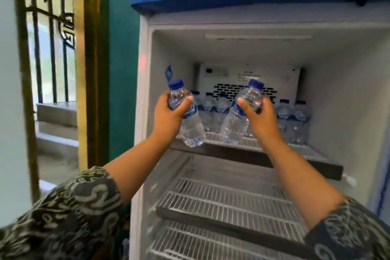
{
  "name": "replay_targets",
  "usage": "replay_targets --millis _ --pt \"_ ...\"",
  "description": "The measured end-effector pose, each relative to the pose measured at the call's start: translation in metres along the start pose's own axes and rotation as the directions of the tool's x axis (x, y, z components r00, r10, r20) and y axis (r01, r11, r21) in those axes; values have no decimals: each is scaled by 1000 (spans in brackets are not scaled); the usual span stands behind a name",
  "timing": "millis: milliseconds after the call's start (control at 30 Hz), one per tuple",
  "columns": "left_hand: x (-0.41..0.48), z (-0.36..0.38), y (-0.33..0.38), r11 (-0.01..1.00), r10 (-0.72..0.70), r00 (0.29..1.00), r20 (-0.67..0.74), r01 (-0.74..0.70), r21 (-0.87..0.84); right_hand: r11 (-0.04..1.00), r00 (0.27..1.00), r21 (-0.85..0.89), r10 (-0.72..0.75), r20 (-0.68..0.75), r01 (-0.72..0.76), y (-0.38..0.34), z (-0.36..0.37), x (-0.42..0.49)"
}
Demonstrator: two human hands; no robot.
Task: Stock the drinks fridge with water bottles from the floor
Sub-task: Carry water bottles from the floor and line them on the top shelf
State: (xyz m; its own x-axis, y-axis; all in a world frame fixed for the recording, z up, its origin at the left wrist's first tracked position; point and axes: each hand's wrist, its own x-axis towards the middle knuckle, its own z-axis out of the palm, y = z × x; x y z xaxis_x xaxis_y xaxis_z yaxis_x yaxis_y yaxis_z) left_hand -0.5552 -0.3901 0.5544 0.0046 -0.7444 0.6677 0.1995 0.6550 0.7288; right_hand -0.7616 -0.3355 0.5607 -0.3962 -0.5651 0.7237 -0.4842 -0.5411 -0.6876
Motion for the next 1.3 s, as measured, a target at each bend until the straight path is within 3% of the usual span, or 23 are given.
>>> replay_targets --millis 100,400,800,1067,1300 --pt "17 31 -20 1000 -22 999 -30 21 -22 994 1000 -108 -4 12 5 27 -8 33" --pt "62 81 -61 996 -89 996 22 90 -13 946 973 -248 225 39 -209 80 9 70" --pt "113 84 -112 932 -317 925 210 263 249 900 913 -348 347 214 -261 91 30 100" --pt "140 81 -99 886 -302 864 403 98 453 832 833 -419 491 255 -363 87 27 114" --pt "160 87 -75 654 -280 837 471 -193 731 813 833 -462 500 239 -356 81 26 111"
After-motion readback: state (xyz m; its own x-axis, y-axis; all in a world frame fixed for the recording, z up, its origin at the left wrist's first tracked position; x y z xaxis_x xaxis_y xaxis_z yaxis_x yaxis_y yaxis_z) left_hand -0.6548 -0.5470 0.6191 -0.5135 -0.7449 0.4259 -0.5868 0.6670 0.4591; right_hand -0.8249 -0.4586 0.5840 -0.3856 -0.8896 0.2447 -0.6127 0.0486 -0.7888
